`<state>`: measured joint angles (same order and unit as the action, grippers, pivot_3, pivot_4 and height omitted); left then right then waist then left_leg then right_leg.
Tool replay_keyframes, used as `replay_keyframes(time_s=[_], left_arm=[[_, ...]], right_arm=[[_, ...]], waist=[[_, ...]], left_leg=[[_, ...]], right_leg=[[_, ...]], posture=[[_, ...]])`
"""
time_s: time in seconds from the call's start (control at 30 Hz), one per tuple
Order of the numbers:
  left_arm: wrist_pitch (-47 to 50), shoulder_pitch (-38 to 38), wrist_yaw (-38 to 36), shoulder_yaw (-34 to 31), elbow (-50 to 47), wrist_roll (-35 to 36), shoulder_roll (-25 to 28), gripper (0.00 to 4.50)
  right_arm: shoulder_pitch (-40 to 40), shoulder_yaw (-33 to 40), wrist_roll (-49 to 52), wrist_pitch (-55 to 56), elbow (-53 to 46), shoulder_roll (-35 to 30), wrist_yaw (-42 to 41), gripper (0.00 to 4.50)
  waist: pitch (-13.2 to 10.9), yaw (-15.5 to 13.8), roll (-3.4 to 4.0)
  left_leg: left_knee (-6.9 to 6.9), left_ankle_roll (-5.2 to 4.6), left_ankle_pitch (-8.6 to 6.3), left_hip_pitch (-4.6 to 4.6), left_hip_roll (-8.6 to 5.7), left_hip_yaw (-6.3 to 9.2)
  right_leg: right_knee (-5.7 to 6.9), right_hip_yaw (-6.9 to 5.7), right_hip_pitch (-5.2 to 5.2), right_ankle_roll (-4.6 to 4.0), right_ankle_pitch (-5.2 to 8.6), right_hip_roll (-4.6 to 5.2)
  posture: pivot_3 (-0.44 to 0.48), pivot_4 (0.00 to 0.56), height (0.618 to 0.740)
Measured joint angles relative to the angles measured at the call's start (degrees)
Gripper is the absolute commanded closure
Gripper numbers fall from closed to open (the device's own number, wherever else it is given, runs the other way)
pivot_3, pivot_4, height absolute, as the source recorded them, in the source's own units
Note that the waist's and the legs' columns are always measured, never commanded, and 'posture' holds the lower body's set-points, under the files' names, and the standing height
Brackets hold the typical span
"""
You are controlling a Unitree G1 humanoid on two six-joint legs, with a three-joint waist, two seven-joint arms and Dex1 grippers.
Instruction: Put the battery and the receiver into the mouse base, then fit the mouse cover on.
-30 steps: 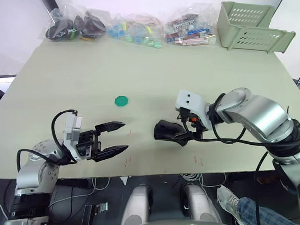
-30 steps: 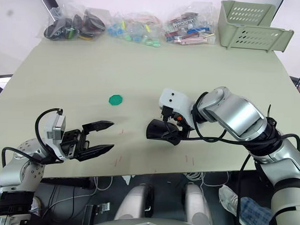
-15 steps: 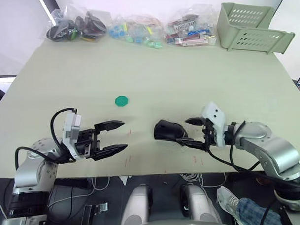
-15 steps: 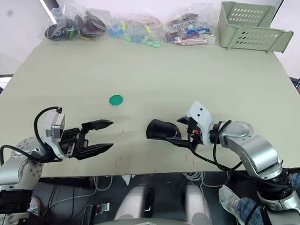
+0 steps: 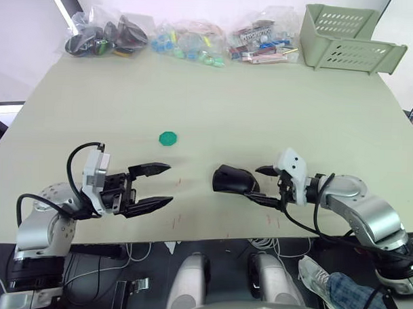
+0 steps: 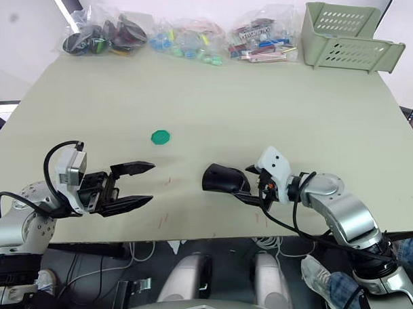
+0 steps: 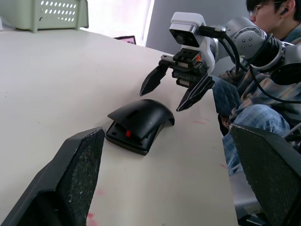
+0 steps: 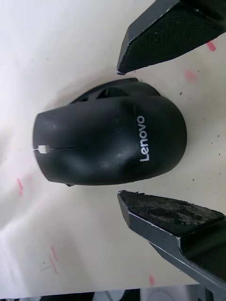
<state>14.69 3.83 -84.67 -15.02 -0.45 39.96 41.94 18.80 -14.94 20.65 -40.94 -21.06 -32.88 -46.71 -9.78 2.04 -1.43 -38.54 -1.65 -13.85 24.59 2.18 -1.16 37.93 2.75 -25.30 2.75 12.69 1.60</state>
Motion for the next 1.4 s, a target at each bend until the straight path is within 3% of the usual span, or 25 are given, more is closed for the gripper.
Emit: replay_keyframes(time_s=[1.4], left_arm=[[-3.4,-1.4,-2.3,-0.2,4.0,-0.5,0.0,0.0]], right_arm=[[1.0,-2.4,-4.0,3.6,4.2,1.2,-1.8,0.37]], waist=[[0.0,0.0,0.0]], left_leg=[[0.0,0.0,0.0,-0.02,0.0,0.0]], right_leg=[[0.02,0.0,0.01,0.0,0.0,-0.01]], posture=[[0.0,0.15,0.74]])
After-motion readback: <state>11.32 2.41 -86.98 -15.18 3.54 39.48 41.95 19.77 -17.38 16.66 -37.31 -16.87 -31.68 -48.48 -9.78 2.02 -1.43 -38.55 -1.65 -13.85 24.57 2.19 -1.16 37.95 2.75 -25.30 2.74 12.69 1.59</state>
